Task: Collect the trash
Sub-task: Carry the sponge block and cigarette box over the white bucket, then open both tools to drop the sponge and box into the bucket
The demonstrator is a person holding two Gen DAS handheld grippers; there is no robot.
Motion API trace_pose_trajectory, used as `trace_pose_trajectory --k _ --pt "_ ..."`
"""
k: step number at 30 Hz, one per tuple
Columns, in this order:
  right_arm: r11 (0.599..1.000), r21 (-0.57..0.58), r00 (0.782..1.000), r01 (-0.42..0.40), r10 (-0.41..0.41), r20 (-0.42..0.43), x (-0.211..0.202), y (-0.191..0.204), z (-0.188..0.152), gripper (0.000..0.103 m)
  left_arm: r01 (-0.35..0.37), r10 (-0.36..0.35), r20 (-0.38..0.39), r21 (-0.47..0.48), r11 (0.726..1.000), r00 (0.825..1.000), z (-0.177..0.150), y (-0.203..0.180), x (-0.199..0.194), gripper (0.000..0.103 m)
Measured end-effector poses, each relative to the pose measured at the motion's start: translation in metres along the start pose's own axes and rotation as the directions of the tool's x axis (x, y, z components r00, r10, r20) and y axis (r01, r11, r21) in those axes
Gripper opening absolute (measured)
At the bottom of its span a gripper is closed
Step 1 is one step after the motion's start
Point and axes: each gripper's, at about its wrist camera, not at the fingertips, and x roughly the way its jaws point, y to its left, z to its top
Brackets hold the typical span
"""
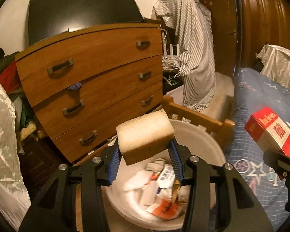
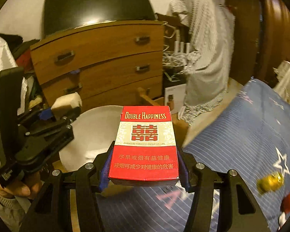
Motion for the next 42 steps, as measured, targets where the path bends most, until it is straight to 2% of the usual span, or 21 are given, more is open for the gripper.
trace_pose_trajectory --k 7,12,32,34,36,37,42 --pt "0.999 -0.044 0.999 -0.028 0.027 -0.035 0.032 0.033 0.027 0.057 0.000 -0.001 -0.043 -0.011 1.000 0.999 0.000 0.019 0.026 0.044" --pt "0.997 -0.075 0.998 -0.026 0.022 -0.056 0.044 0.045 0.030 0.057 0.013 -0.014 -0.062 -0.017 1.000 0.998 -0.001 0.025 0.037 0.044" --pt "0.997 -0.072 0.995 -0.032 0.024 -0.100 0.069 0.038 0.024 0.058 0.026 -0.027 -0.105 -0.008 1.000 0.994 -0.008 0.029 0.059 0.044" --pt "0.996 -0.072 0.993 -0.047 0.039 -0.107 0.073 0.038 0.024 0.058 0.042 -0.044 -0.115 -0.017 0.999 0.992 -0.007 0.032 0.063 0.046" --pt "0.998 -0.066 0.994 -0.026 0.019 -0.109 0.075 0.035 0.024 0.066 0.067 -0.069 -0.139 -0.024 0.998 0.988 -0.007 0.033 0.070 0.055" --pt "0.998 -0.057 0.994 -0.031 0.025 -0.107 0.076 0.034 0.024 0.066 0.068 -0.072 -0.144 -0.034 0.997 0.987 -0.008 0.035 0.072 0.058" --pt "0.998 -0.056 0.994 -0.019 0.013 -0.105 0.077 0.030 0.023 0.066 0.082 -0.089 -0.158 -0.053 0.995 0.983 -0.011 0.039 0.076 0.058"
